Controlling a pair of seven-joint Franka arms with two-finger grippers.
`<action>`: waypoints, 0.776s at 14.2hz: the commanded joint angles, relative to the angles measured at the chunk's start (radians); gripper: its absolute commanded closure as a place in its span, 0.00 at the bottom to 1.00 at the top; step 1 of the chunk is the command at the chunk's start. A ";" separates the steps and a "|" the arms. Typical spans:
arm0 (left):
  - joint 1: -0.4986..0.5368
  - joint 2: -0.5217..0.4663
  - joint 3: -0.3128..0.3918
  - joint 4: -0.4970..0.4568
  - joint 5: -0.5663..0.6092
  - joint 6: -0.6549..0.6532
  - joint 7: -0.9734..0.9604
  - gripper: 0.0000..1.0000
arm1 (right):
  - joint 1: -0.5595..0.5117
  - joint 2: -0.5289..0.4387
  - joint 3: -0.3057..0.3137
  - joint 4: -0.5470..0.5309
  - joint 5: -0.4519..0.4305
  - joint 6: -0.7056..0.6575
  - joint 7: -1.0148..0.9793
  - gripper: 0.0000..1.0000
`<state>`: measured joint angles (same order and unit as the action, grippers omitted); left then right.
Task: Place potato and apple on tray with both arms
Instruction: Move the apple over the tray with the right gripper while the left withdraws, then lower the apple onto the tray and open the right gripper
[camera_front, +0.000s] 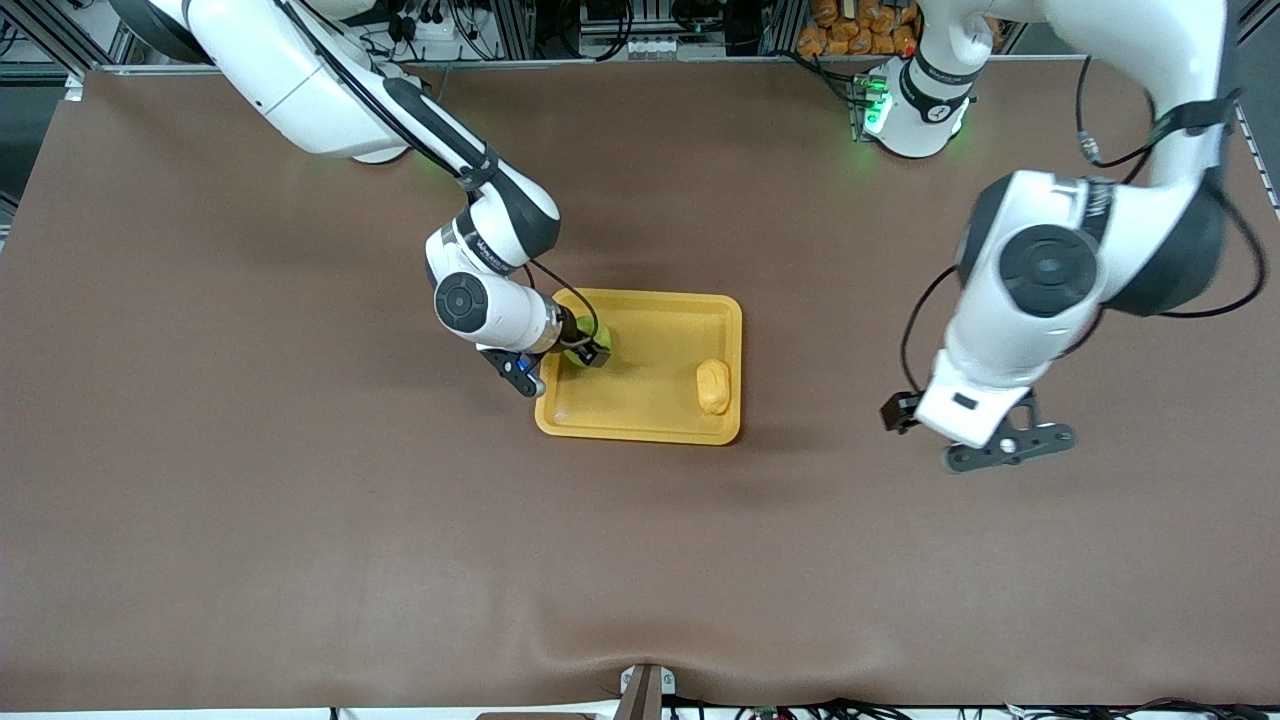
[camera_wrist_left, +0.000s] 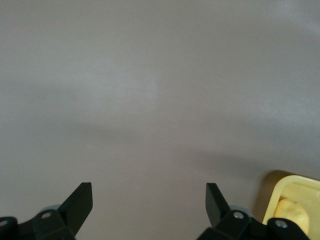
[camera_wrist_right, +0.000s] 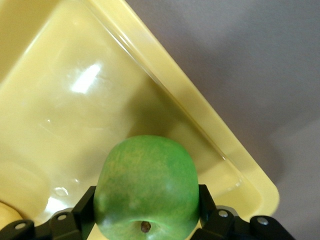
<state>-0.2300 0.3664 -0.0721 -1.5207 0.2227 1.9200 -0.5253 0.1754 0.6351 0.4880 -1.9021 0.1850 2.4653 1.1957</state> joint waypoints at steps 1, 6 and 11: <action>0.049 -0.058 -0.009 -0.026 -0.052 -0.042 0.112 0.00 | 0.009 0.020 0.000 0.024 -0.030 0.012 0.025 0.00; 0.127 -0.141 -0.009 -0.042 -0.152 -0.165 0.333 0.00 | -0.004 -0.015 0.000 0.023 -0.030 -0.057 0.022 0.00; 0.162 -0.276 -0.008 -0.185 -0.187 -0.145 0.427 0.00 | -0.011 -0.077 -0.002 0.060 -0.012 -0.178 0.027 0.00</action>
<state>-0.0991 0.1599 -0.0724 -1.6313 0.0550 1.7617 -0.1707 0.1702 0.6023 0.4854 -1.8569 0.1763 2.3394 1.1983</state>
